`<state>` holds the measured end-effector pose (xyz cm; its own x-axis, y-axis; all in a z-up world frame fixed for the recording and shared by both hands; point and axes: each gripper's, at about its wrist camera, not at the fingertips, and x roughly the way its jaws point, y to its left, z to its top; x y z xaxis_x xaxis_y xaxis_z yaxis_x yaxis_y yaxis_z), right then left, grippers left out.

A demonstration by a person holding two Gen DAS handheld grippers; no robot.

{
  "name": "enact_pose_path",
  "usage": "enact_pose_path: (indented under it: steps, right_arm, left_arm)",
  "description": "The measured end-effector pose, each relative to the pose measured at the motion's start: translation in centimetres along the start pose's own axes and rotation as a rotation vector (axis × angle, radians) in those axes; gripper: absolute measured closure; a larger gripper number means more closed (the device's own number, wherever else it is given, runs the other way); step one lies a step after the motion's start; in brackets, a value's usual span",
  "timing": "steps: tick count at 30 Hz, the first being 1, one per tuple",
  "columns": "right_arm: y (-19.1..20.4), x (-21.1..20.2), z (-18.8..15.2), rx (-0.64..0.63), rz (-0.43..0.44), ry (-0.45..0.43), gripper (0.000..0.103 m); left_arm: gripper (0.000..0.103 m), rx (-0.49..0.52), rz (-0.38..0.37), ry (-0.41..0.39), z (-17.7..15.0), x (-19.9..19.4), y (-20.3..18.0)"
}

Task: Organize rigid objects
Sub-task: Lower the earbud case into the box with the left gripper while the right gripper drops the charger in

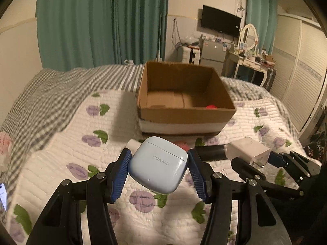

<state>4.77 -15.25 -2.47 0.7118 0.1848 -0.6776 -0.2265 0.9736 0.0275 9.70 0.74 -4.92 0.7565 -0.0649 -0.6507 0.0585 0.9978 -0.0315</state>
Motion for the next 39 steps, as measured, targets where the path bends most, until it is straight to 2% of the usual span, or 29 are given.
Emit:
enact_pose_path:
  steps: [8, 15, 21, 29, 33, 37, 39]
  right_arm:
    - [-1.5, -5.0, 4.7, -0.031, -0.008, -0.135, 0.051]
    - [-3.2, -5.5, 10.1, -0.031, -0.006, -0.214, 0.051]
    - [-4.1, -1.9, 14.1, -0.035, 0.013, -0.217, 0.051]
    - [-5.1, 6.2, 18.3, -0.017, 0.025, -0.199, 0.051]
    - [-5.8, 10.1, 19.1, -0.014, 0.029, -0.172, 0.051]
    - [-6.6, 14.2, 18.3, 0.008, 0.04, -0.112, 0.051]
    - [-7.2, 15.4, 18.1, 0.012, 0.04, -0.093, 0.051]
  left_arm:
    - [0.045, 0.062, -0.015, -0.074, 4.3, -2.4, -1.8]
    - [0.045, 0.098, -0.02, -0.118, 9.8, -0.2, -2.6]
    - [0.045, 0.13, -0.017, -0.107, 13.1, 5.1, -2.8]
    - [0.045, 0.168, -0.014, -0.065, 15.6, 13.0, -2.6]
    - [0.045, 0.207, -0.006, -0.033, 15.3, 16.6, -2.9]
    - [0.045, 0.23, -0.013, 0.005, 14.6, 19.3, -3.2]
    - [0.045, 0.251, 0.008, 0.035, 14.0, 20.2, -3.3]
